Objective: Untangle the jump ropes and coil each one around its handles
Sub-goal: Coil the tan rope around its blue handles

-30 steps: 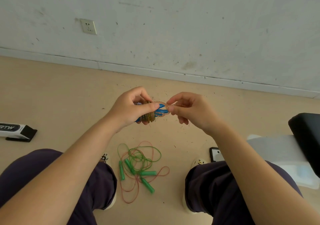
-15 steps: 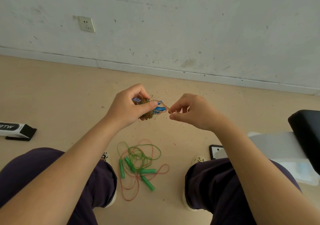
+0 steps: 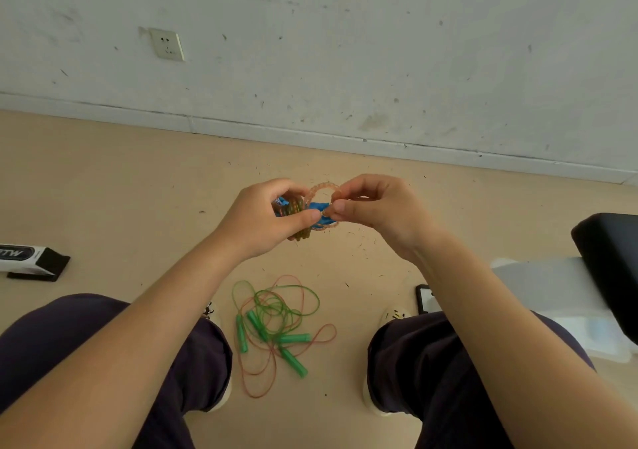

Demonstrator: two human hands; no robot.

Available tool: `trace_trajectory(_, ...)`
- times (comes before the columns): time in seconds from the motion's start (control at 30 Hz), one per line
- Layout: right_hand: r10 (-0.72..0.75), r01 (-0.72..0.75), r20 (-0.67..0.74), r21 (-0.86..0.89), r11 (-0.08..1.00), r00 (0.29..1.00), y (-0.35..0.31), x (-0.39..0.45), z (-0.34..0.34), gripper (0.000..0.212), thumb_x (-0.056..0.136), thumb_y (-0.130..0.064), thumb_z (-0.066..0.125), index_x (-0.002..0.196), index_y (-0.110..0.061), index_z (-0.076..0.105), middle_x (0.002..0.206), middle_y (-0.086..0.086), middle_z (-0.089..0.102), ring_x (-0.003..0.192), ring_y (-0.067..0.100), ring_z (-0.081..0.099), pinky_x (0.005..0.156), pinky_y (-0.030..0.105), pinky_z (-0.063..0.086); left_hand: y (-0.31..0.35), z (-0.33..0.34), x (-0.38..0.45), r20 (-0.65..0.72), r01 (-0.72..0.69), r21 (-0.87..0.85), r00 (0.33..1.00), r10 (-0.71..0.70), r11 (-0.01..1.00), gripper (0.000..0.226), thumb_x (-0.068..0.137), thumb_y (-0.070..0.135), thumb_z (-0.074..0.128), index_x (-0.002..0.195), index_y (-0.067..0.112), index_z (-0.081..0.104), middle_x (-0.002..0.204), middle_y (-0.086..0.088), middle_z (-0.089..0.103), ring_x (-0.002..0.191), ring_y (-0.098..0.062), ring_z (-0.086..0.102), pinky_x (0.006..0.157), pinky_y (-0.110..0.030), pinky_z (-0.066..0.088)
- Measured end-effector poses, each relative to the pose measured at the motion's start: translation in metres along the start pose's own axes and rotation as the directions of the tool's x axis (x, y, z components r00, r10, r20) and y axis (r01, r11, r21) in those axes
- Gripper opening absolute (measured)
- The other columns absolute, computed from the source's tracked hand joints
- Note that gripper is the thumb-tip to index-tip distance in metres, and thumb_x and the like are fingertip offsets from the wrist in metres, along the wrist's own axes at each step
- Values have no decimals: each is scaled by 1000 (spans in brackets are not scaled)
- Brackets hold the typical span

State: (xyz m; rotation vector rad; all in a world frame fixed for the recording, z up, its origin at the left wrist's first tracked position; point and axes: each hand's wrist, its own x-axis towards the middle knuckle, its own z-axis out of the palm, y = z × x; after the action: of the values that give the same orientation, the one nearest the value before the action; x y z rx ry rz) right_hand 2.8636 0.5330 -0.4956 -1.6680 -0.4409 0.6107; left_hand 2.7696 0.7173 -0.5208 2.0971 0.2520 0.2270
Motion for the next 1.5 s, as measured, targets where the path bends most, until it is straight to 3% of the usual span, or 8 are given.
trace_trajectory(0.2,-116,89,-142,-182,979,983,-1,0,9,10,79,-6,78,83,-11,70,77,0,69,69,5,61,69,26,54,7,3,-3,-23,8,-93,1000,-10,996,20,83,23,79,102,20,74,81,10,69,54,6,60,53,-7,42)
trace_trajectory(0.47,-198,157,-107,-308,938,974,-2,-3,14,11,81,-13,78,82,-10,68,72,15,61,61,10,49,57,25,43,10,0,-4,-25,49,-170,998,-54,984,16,84,19,78,99,19,72,81,6,69,51,1,63,49,-10,44)
trace_trajectory(0.83,-160,104,-98,-422,900,982,6,-1,14,12,80,-16,79,82,-16,67,75,-2,66,65,7,57,62,26,51,7,1,-3,15,58,-106,998,-57,993,19,84,24,78,102,22,73,74,10,68,48,1,60,48,-10,42)
trace_trajectory(1.0,-3,-16,-87,-220,975,996,3,0,12,22,82,-14,77,94,-13,58,82,8,64,68,14,57,64,30,50,10,-2,-3,17,33,-182,999,-30,983,17,85,19,78,101,18,75,75,10,69,52,1,61,51,-10,43)
trace_trajectory(1.13,185,-195,137,61,979,973,-3,-4,8,21,90,-7,67,110,-1,62,93,14,70,80,23,68,74,27,57,5,-6,-3,48,-13,-154,999,20,988,18,84,28,79,102,27,75,79,21,70,62,7,58,58,-10,41)
trace_trajectory(1.23,156,-166,136,69,984,978,-3,-3,10,12,89,-3,66,100,-2,65,86,10,68,73,20,66,71,27,56,5,-6,-3,70,-14,-145,997,24,989,16,84,26,78,99,31,74,73,28,67,60,8,56,58,-9,40)
trace_trajectory(1.37,163,-173,127,76,982,978,-3,-4,9,13,87,-8,70,95,-2,63,79,6,64,65,15,59,65,24,52,8,-8,-3,60,37,-230,998,-24,972,17,83,27,78,100,29,74,95,9,74,63,1,62,59,-17,49)
trace_trajectory(1.5,183,-191,213,18,981,960,-5,-3,6,22,82,-26,73,85,-8,60,71,5,61,65,16,60,67,25,51,13,-4,-6,115,113,-410,991,-72,905,28,72,35,77,97,21,75,90,-5,74,65,-12,65,55,-23,51)
